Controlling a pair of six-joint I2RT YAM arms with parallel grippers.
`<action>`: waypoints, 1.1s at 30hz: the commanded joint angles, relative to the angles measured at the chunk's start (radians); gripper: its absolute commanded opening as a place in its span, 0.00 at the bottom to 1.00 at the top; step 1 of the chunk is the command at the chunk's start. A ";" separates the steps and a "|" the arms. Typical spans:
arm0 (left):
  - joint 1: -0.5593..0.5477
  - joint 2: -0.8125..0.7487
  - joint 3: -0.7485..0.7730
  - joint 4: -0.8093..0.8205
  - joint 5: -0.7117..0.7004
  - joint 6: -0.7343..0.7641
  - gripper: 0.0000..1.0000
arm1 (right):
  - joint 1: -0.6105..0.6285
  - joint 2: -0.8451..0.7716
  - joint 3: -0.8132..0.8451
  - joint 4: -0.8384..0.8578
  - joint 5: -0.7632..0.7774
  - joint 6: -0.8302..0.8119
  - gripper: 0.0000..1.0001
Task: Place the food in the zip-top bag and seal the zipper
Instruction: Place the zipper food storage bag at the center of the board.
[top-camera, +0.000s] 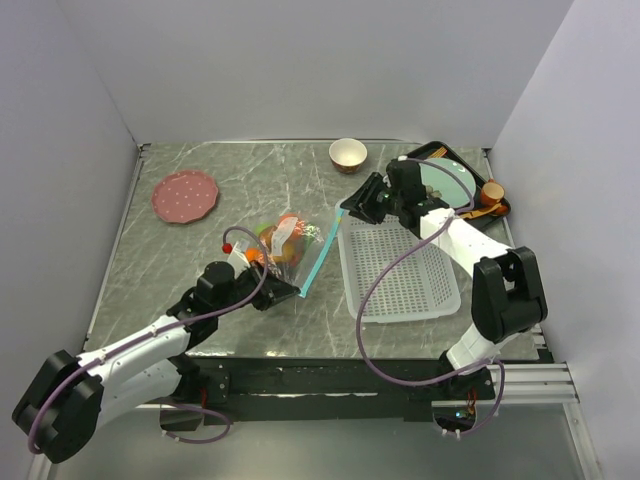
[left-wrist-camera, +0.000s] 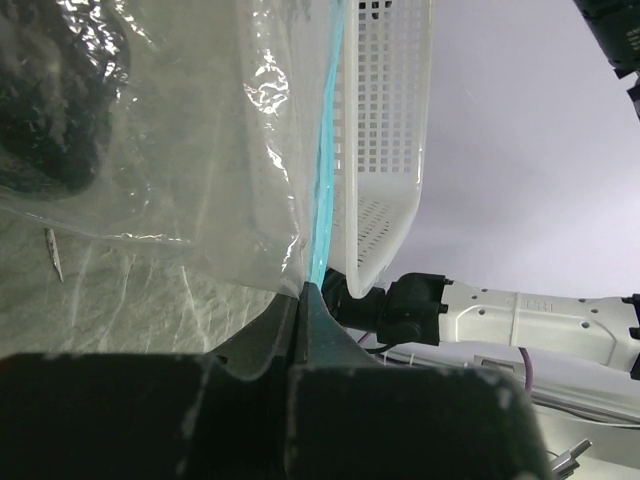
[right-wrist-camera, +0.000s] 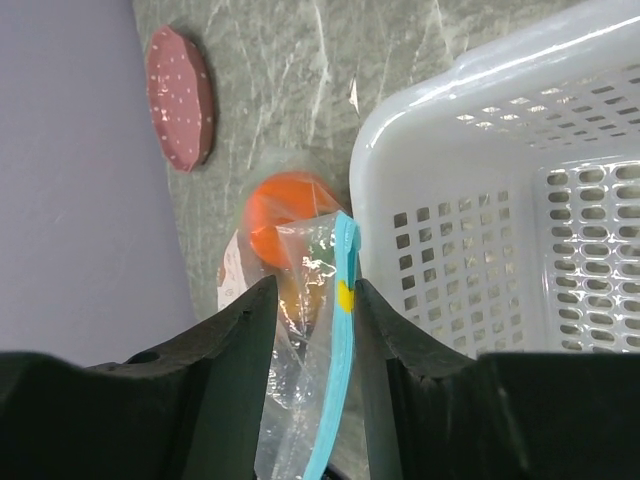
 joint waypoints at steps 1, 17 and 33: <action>0.000 -0.021 0.042 0.031 0.007 0.024 0.01 | 0.013 0.031 0.015 -0.021 -0.013 -0.015 0.43; 0.000 -0.013 0.059 0.023 0.009 0.032 0.01 | 0.044 0.074 0.010 0.025 -0.060 -0.001 0.26; 0.000 -0.044 0.036 -0.010 0.004 0.033 0.01 | 0.030 0.082 0.078 0.010 -0.024 -0.012 0.08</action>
